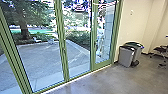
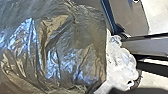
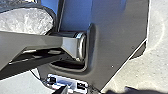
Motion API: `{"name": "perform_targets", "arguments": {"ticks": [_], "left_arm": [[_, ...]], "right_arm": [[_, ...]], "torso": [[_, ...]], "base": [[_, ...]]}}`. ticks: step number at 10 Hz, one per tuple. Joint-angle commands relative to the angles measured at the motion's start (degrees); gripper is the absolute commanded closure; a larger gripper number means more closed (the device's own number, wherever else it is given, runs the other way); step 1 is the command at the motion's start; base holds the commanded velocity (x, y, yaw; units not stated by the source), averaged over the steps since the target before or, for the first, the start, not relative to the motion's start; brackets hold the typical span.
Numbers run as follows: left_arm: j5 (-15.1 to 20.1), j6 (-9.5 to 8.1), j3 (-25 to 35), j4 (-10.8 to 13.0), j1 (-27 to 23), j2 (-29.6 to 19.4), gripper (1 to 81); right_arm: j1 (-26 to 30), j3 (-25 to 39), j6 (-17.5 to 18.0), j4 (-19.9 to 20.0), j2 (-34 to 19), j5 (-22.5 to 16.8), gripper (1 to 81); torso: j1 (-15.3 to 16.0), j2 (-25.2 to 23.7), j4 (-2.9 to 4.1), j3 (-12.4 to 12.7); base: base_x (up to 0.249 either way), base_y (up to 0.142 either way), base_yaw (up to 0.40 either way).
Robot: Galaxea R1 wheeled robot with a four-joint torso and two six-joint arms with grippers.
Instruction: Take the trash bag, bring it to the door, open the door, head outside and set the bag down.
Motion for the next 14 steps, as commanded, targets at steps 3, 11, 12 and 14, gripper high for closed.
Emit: {"name": "perform_targets", "arguments": {"ticks": [3, 11, 12, 14], "left_arm": [[3.61, 0.24, 0.32, 0.39, -3.08, 0.05, 81.1], [3.61, 0.24, 0.32, 0.39, -3.08, 0.05, 81.1], [3.61, 0.24, 0.32, 0.39, -3.08, 0.05, 81.1], [3.61, 0.24, 0.32, 0.47, -3.08, 0.05, 81.1]], "right_arm": [[2.57, -0.09, -0.20, -0.63, -0.06, -3.97, 1.0], [2.40, -0.18, -0.20, -0.63, 0.03, -3.97, 1.0], [2.40, -0.18, -0.20, -0.63, 0.03, -3.97, 1.0], [2.40, -0.18, -0.20, -0.81, 0.12, -3.97, 1.0]], "torso": [[-0.02, 0.00, 0.00, 0.00], [-0.02, 0.00, 0.00, 0.00], [-0.02, 0.00, 0.00, 0.00], [0.00, 0.00, 0.00, 0.00]], "base": [[0.152, -0.096, 0.000], [0.152, -0.099, 0.000], [0.152, -0.111, 0.000], [0.153, -0.112, 0.000]]}}
